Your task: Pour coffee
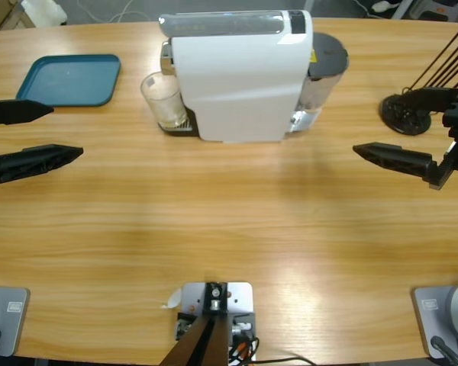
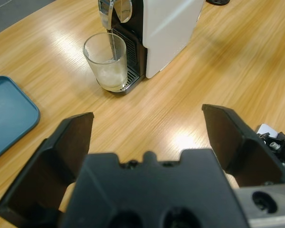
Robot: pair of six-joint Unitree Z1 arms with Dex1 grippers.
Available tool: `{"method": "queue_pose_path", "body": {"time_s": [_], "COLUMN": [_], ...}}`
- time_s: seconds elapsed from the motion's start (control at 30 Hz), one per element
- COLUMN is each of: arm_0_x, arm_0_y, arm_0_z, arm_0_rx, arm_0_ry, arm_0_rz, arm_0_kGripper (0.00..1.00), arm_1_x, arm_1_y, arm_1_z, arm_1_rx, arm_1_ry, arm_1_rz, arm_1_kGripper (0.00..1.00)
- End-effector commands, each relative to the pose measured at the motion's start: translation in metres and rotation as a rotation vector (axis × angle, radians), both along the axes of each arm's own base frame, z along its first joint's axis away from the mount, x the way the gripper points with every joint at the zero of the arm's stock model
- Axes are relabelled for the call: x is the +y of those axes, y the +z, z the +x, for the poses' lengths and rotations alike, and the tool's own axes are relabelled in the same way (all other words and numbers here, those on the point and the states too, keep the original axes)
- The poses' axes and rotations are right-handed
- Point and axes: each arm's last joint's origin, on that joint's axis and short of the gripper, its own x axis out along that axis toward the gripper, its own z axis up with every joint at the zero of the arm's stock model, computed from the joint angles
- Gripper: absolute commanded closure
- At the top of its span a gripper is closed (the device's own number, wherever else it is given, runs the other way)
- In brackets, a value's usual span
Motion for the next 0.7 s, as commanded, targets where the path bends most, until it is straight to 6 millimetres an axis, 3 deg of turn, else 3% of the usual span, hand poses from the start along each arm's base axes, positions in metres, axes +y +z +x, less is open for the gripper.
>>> {"method": "queue_pose_path", "body": {"time_s": [0.03,0.7], "arm_0_x": [0.0035,0.0009], "arm_0_y": [-0.0088,-0.0122], "arm_0_z": [-0.0016,0.0026], "arm_0_rx": [-0.001,0.014], "arm_0_ry": [0.007,0.005], "arm_0_rz": [0.026,0.045], "arm_0_kGripper": [0.0,0.0], "arm_1_x": [0.0018,0.0037], "arm_1_y": [-0.0099,-0.0118], "arm_1_z": [0.0006,0.0024], "arm_1_rx": [0.036,0.043], "arm_1_ry": [-0.012,-0.011], "arm_1_rz": [-0.038,-0.043], "arm_1_kGripper": [0.0,0.0]}}
